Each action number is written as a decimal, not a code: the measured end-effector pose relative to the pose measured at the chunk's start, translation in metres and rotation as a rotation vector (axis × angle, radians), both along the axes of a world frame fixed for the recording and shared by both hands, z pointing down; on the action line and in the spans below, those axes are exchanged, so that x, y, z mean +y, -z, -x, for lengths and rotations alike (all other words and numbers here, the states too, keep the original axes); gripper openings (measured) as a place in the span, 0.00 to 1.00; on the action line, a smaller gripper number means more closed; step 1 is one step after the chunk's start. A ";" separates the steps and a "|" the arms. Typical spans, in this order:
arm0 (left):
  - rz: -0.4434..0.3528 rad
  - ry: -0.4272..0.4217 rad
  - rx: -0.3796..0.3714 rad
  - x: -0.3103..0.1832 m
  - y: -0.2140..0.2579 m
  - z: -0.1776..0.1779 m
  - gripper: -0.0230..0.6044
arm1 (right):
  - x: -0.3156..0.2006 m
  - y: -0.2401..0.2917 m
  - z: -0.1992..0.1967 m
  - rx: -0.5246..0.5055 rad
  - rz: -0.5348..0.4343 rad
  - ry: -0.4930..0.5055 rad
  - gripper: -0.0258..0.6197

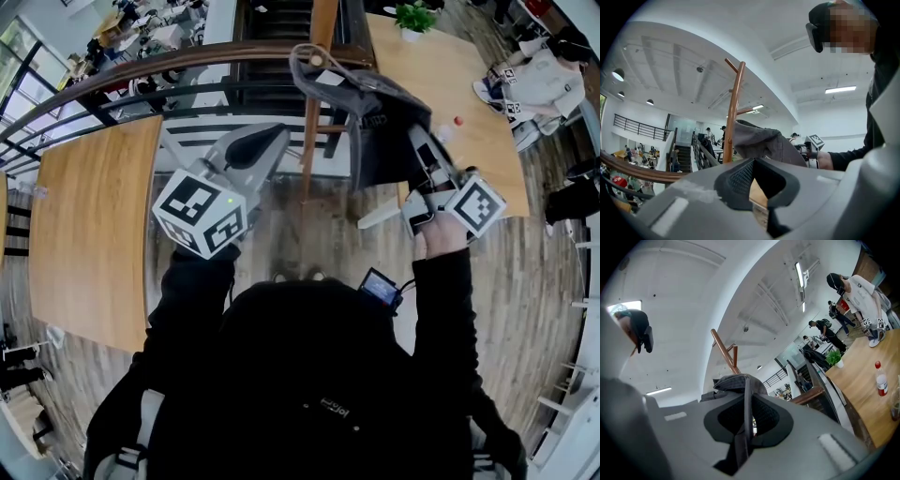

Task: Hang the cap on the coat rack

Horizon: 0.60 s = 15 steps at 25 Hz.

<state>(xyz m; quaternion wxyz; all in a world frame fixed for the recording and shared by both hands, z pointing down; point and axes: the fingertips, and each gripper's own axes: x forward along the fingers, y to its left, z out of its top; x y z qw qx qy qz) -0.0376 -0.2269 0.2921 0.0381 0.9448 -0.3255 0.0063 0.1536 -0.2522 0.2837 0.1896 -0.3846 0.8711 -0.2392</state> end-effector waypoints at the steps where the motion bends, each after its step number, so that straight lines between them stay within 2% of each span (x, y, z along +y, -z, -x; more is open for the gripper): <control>1: -0.001 -0.002 0.000 0.000 0.000 -0.001 0.04 | 0.000 -0.001 -0.001 -0.001 0.004 -0.004 0.09; 15: -0.015 -0.015 -0.002 -0.010 -0.006 -0.004 0.04 | -0.018 -0.016 0.001 0.011 0.015 -0.006 0.09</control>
